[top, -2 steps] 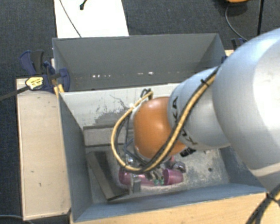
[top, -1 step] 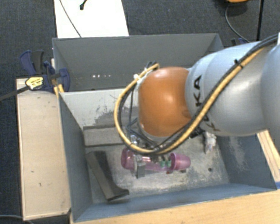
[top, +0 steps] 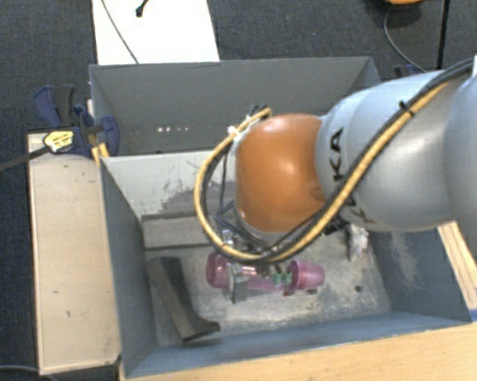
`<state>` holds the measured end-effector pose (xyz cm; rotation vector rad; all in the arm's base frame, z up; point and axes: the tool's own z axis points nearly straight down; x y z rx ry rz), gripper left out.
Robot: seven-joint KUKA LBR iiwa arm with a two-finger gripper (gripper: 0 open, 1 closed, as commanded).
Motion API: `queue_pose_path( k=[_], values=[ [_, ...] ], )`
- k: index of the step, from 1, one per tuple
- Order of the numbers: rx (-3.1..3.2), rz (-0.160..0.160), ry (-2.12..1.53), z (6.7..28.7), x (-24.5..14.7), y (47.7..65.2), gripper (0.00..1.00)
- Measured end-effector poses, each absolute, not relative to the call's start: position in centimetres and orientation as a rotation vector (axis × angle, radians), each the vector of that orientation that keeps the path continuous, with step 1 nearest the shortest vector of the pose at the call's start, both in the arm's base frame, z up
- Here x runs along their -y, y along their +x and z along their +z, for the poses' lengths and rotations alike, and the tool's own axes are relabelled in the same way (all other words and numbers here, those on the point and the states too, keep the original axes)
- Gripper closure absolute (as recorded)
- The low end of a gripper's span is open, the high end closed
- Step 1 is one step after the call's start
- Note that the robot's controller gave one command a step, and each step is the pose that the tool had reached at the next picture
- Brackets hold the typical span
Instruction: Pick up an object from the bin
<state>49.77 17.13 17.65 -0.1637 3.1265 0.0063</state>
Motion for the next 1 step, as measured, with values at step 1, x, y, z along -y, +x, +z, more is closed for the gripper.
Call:
queue_pose_path(
  k=[1],
  values=[
    [-3.124,0.008,-0.16,27.5,-17.29,49.95,1.0]
  ],
)
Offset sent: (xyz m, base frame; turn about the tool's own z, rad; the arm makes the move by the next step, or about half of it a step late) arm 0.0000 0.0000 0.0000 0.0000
